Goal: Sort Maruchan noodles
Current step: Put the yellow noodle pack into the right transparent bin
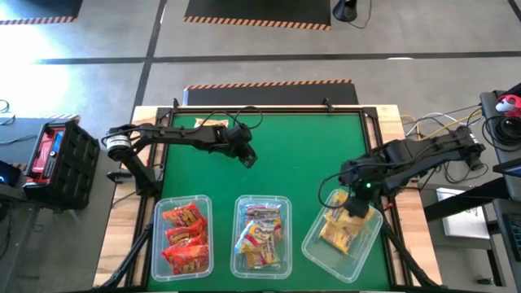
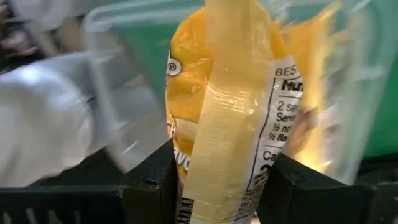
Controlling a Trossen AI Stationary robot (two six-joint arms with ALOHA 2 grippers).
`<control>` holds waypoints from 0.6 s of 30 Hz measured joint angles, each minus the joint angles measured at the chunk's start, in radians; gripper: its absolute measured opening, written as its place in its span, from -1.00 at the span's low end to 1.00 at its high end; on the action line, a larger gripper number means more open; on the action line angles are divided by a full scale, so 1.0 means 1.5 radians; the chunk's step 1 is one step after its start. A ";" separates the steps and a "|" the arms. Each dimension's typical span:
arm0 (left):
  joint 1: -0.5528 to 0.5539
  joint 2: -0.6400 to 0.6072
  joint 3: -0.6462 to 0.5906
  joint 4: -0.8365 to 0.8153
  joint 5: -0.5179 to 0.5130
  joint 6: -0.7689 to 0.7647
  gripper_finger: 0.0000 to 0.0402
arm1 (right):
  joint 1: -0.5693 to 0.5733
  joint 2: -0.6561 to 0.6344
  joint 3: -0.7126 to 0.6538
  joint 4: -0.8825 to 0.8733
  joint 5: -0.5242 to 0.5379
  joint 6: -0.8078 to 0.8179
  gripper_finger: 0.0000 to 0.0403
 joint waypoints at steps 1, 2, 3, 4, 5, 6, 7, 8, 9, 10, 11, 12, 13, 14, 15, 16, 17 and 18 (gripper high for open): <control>0.000 0.000 0.000 0.000 -0.001 -0.011 -0.27 | 0.000 0.001 -0.003 -0.007 0.020 -0.009 -0.29; 0.000 0.000 0.000 0.001 -0.001 -0.021 -0.27 | 0.000 0.002 -0.006 -0.016 0.036 -0.020 -0.29; 0.000 0.000 0.000 0.001 -0.001 -0.030 -0.27 | -0.001 0.003 -0.011 -0.022 0.045 -0.027 -0.29; 0.000 0.000 0.000 0.002 -0.002 -0.038 -0.27 | 0.000 0.004 -0.016 -0.023 0.047 -0.035 -0.29; 0.000 0.000 0.000 0.002 -0.002 -0.045 -0.27 | 0.000 0.004 -0.021 -0.021 0.045 -0.039 -0.29; -0.001 0.000 0.000 0.002 -0.002 -0.050 -0.27 | 0.000 0.004 -0.027 -0.017 0.043 -0.043 -0.29; -0.001 0.000 0.000 0.002 -0.003 -0.054 -0.27 | 0.000 0.004 -0.032 -0.015 0.040 -0.049 -0.29; -0.001 0.000 0.000 0.002 -0.003 -0.059 -0.27 | 0.000 0.005 -0.037 -0.014 0.040 -0.054 -0.29; -0.001 0.000 0.000 0.002 -0.003 -0.062 -0.27 | 0.000 0.005 -0.041 -0.014 0.040 -0.060 -0.29; -0.001 0.000 0.000 0.002 -0.003 -0.065 -0.27 | 0.000 0.005 -0.045 -0.013 0.040 -0.070 -0.29; -0.001 0.000 0.000 0.002 -0.003 -0.070 -0.27 | 0.000 0.005 -0.049 -0.014 0.041 -0.075 -0.29; -0.001 0.000 0.000 0.002 -0.003 -0.076 -0.27 | 0.000 0.005 -0.050 -0.014 0.041 -0.082 -0.29; -0.002 0.000 0.000 0.001 -0.002 -0.079 -0.27 | 0.000 0.005 -0.052 -0.013 0.041 -0.090 -0.29; -0.002 0.000 0.000 0.000 0.003 -0.079 -0.27 | 0.000 0.005 -0.052 -0.013 0.042 -0.099 -0.28; -0.003 0.000 0.000 0.000 0.006 -0.079 -0.27 | 0.000 0.005 -0.052 -0.013 0.044 -0.107 -0.27; -0.003 0.000 0.000 0.001 0.012 -0.079 -0.27 | 0.000 0.005 -0.052 -0.014 0.045 -0.111 -0.25; -0.003 0.000 0.000 0.001 0.014 -0.079 -0.27 | 0.000 0.005 -0.052 -0.014 0.046 -0.115 -0.23; -0.003 0.000 0.000 0.001 0.014 -0.079 -0.27 | 0.000 0.005 -0.052 -0.014 0.046 -0.122 -0.20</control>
